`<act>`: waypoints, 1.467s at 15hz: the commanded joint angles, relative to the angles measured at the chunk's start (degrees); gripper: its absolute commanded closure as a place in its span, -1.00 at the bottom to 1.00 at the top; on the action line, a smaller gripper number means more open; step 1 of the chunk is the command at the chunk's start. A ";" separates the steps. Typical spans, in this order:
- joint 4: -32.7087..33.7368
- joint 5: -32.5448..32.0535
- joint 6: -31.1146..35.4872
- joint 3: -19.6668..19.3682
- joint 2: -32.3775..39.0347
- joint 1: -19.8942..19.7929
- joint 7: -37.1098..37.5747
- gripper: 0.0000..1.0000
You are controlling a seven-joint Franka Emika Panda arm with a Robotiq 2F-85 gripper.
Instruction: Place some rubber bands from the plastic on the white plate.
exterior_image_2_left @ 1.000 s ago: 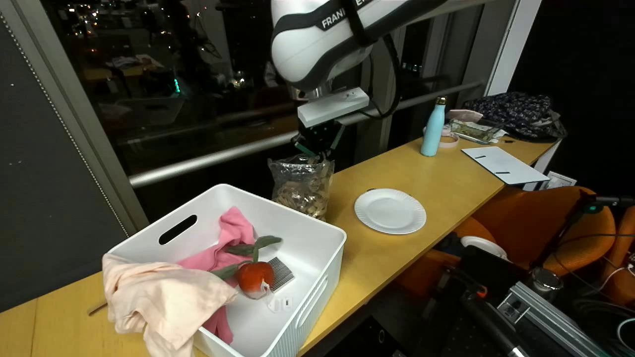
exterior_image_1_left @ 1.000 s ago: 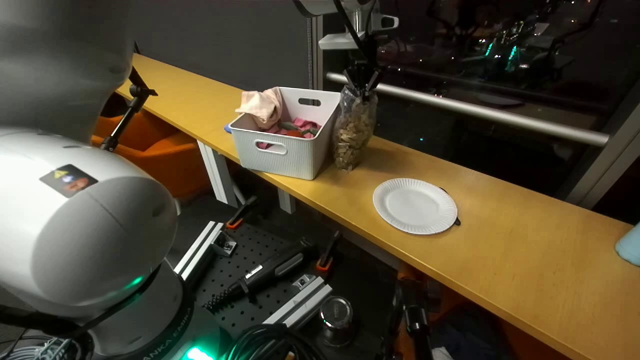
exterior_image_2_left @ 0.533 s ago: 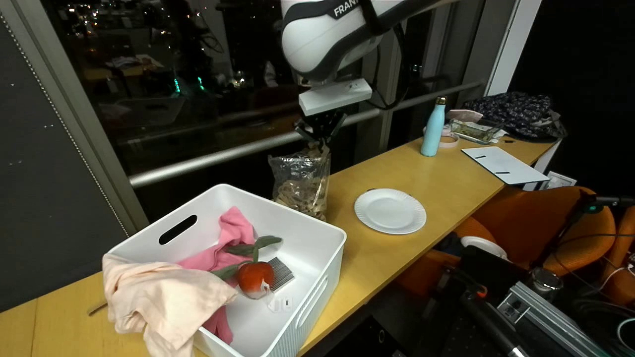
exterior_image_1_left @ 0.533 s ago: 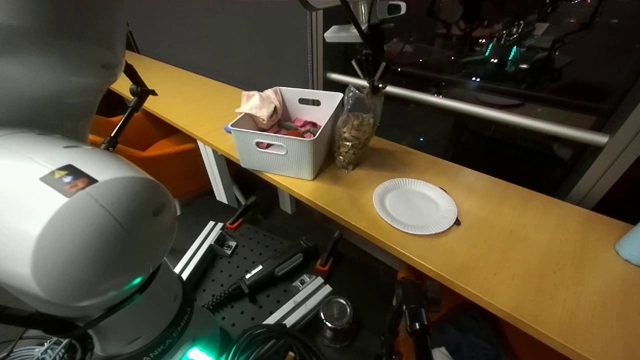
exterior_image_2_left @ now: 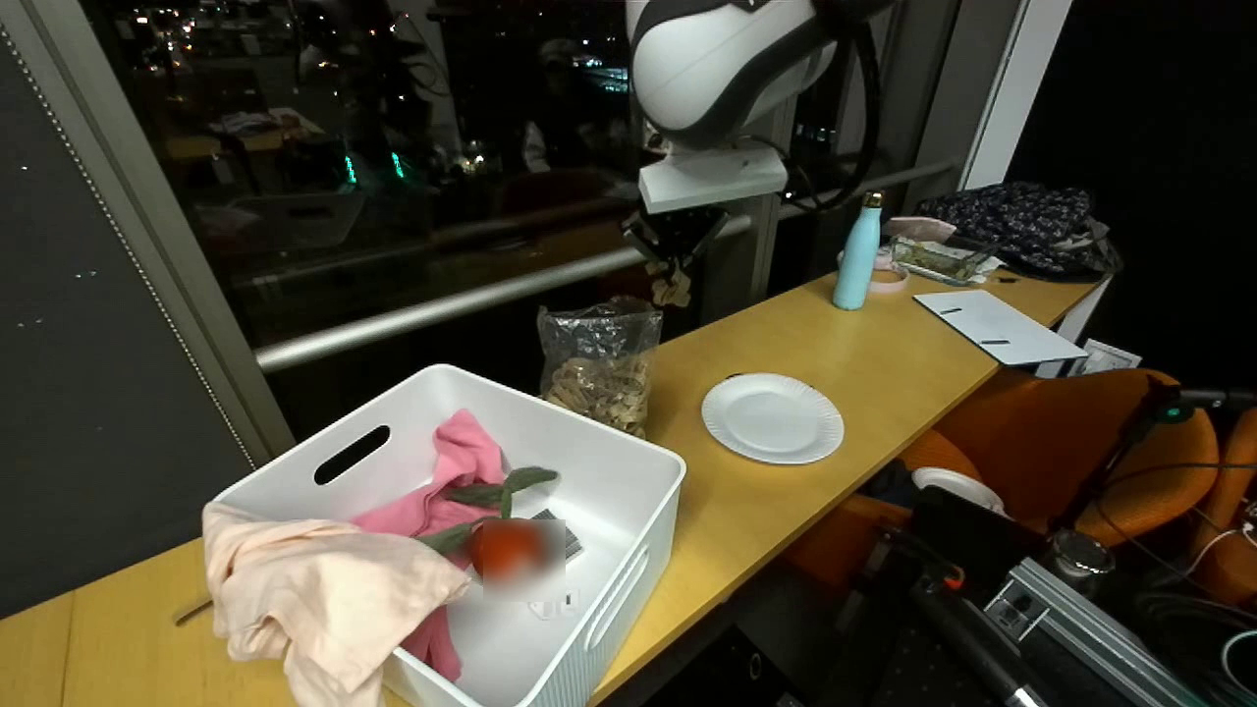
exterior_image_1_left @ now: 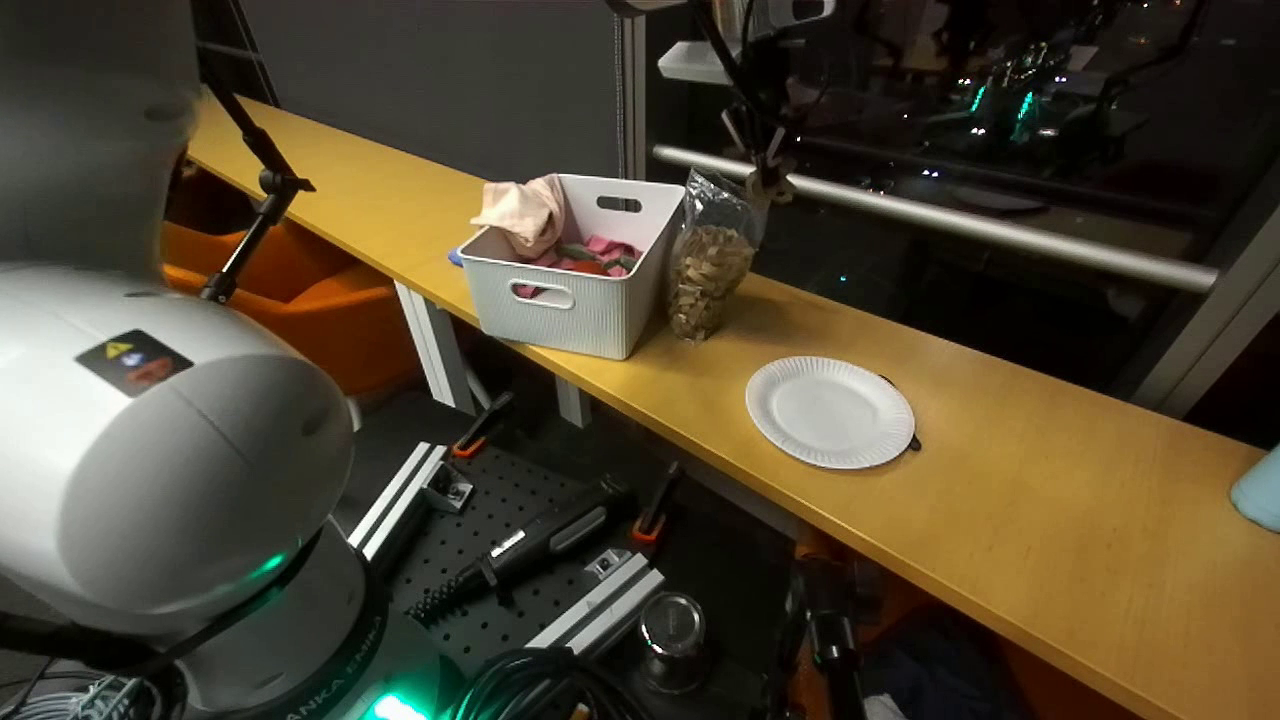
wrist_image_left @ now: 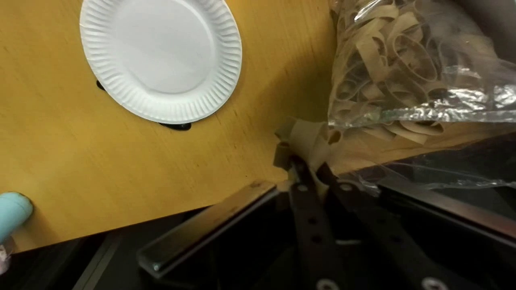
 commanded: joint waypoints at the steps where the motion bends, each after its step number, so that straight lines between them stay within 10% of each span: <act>1: -7.16 -2.42 2.69 -0.34 -4.78 -0.51 2.95 0.97; 22: -2.74 14.57 5.86 -1.54 14.04 -10.71 -6.38 0.97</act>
